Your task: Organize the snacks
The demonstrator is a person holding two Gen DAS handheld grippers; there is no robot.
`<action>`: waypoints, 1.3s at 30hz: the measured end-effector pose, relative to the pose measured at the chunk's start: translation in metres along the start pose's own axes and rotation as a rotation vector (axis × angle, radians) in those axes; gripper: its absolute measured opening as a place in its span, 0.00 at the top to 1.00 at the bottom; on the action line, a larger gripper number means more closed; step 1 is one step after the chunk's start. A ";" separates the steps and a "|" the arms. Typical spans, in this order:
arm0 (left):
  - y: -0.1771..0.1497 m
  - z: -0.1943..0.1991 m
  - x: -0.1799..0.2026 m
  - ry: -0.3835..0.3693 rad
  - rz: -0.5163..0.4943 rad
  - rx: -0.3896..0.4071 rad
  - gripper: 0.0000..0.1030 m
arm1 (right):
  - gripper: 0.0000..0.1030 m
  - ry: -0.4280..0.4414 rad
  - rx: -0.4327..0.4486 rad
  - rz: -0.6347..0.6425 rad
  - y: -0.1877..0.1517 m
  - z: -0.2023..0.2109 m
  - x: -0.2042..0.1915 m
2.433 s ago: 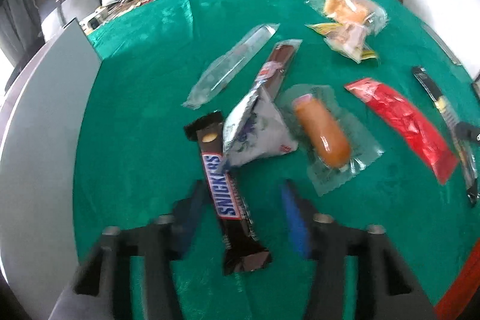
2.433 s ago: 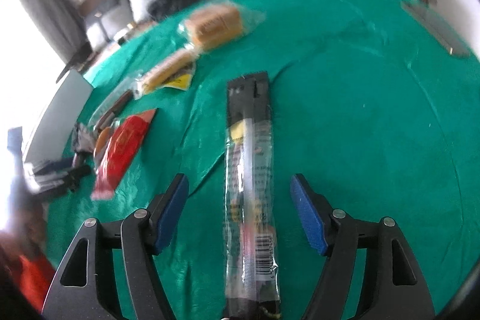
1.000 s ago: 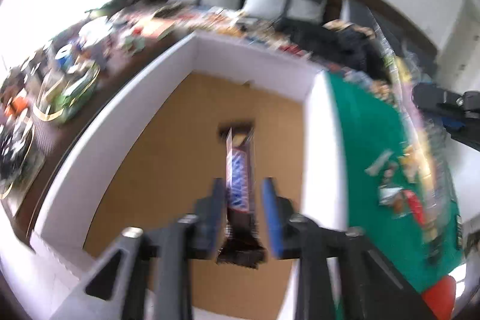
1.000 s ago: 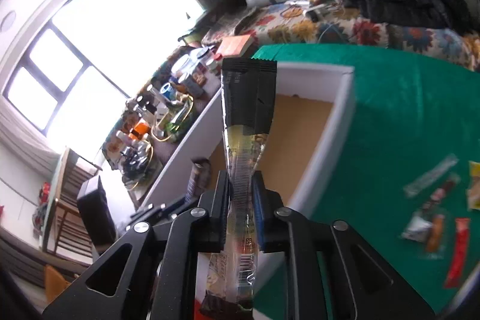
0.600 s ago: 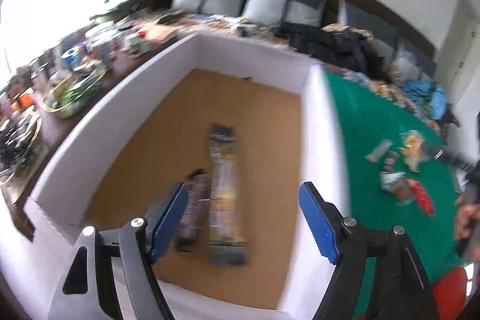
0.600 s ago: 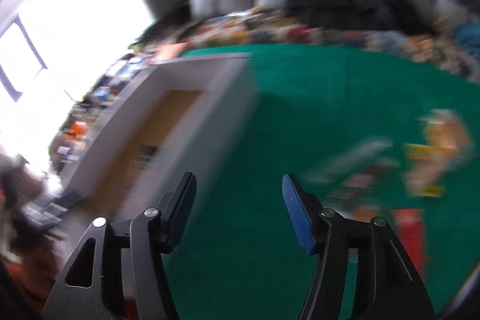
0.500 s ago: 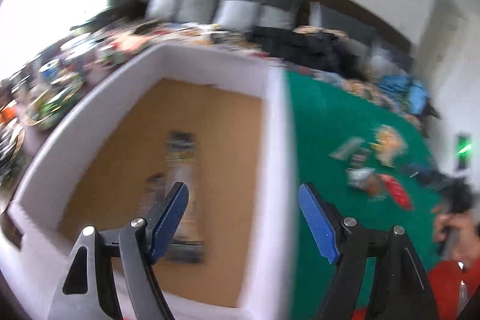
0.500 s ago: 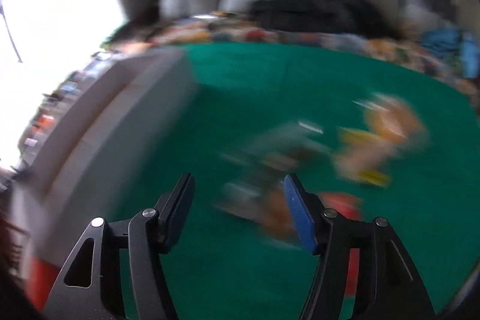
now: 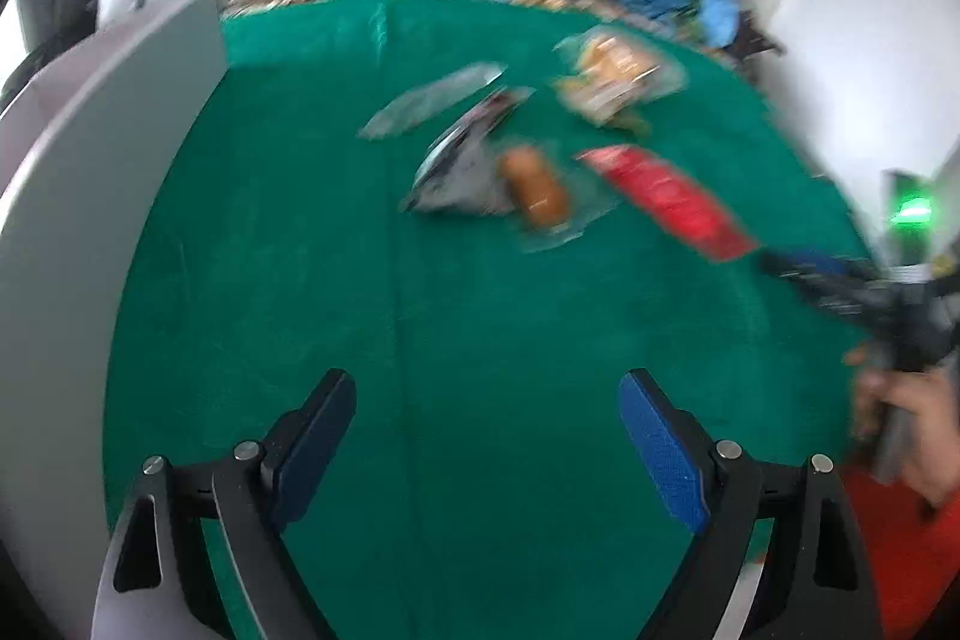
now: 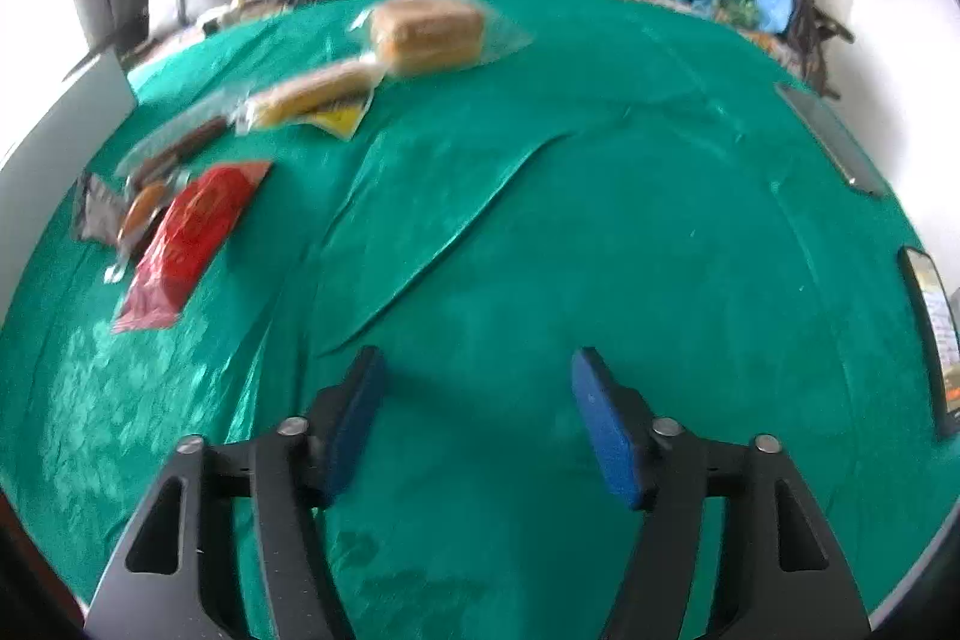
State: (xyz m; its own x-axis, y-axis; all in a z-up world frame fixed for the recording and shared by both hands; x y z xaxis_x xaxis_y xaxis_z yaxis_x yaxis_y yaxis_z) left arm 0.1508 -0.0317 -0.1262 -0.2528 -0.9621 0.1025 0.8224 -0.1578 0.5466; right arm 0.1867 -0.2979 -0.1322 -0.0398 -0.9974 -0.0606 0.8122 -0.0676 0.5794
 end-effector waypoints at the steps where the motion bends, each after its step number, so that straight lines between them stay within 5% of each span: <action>1: -0.002 -0.007 -0.004 0.017 0.007 -0.006 0.14 | 0.26 -0.006 0.018 -0.003 0.001 -0.002 0.000; 8: 0.010 -0.029 -0.029 0.151 -0.036 0.042 0.12 | 0.17 0.012 0.029 0.021 0.000 -0.003 -0.008; 14: 0.010 -0.034 -0.032 0.152 -0.052 0.053 0.00 | 0.17 0.010 0.031 0.019 0.000 -0.003 -0.008; 39: 0.011 -0.035 -0.029 0.156 -0.053 0.054 0.00 | 0.17 0.007 0.030 0.018 0.000 -0.003 -0.008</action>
State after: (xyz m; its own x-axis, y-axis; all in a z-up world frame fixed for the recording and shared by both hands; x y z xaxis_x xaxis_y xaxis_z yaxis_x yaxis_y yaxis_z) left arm 0.1852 -0.0136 -0.1525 -0.2095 -0.9762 -0.0552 0.7801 -0.2010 0.5925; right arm 0.1888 -0.2898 -0.1344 -0.0210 -0.9982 -0.0559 0.7948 -0.0506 0.6047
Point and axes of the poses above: each gripper's, at about its wrist camera, not at the fingertips, and z roughly against the way its jaws point, x to its right, y to its top, the point moved 8 cm from there along -z, roughly the way its jaws point, and after that the axes turned 6 degrees about -z, right-handed, at the moved point
